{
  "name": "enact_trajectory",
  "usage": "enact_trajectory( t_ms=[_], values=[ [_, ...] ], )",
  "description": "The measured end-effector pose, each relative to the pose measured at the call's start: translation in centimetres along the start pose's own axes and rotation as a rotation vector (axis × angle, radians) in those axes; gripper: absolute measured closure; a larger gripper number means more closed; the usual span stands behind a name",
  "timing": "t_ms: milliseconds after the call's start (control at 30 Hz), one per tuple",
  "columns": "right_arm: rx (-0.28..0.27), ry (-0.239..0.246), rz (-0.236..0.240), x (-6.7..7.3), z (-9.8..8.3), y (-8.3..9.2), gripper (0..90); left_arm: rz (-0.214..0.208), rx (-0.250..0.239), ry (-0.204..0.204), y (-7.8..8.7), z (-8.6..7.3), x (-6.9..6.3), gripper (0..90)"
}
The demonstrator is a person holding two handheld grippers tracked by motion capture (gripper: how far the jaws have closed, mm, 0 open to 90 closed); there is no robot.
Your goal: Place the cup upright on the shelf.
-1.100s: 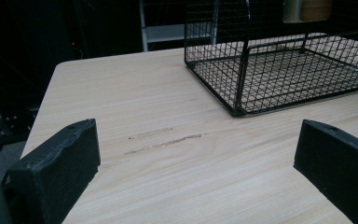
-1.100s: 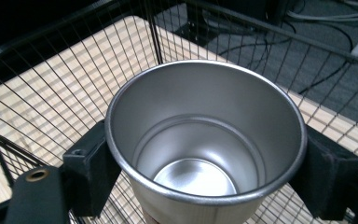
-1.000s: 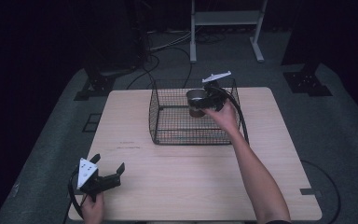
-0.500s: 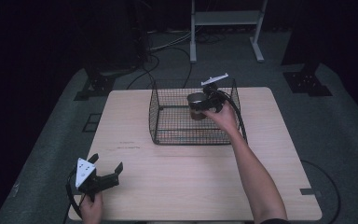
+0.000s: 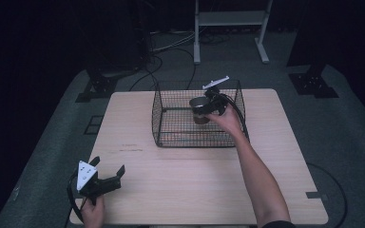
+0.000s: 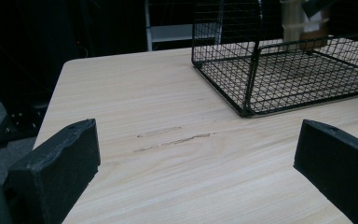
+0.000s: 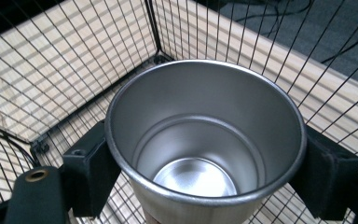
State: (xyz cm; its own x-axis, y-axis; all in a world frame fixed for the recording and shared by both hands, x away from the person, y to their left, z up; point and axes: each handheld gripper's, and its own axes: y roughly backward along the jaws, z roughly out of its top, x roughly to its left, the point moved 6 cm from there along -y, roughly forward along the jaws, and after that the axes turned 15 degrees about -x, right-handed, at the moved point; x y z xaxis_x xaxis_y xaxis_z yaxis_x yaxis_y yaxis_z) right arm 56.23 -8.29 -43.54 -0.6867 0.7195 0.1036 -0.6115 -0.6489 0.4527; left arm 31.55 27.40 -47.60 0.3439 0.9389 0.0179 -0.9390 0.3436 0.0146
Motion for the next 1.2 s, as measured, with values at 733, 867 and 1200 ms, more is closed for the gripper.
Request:
enact_trajectory(
  t_ms=[733, 867, 1200],
  values=[
    [0.081, -0.028, 0.003, -0.7, -1.1, -1.2, 16.6, 0.002, -0.002, 0.002, 0.0, 0.0, 0.1, 0.0],
    [0.113, -0.009, -0.004, -0.6, -0.9, -1.5, 16.2, 0.005, -0.005, 0.002, 0.1, 0.1, 0.3, 0.0],
    [0.139, 0.003, -0.001, -0.3, -1.2, -1.9, 15.1, 0.007, -0.007, 0.006, 0.2, 0.1, 0.3, 0.0]
  ],
)
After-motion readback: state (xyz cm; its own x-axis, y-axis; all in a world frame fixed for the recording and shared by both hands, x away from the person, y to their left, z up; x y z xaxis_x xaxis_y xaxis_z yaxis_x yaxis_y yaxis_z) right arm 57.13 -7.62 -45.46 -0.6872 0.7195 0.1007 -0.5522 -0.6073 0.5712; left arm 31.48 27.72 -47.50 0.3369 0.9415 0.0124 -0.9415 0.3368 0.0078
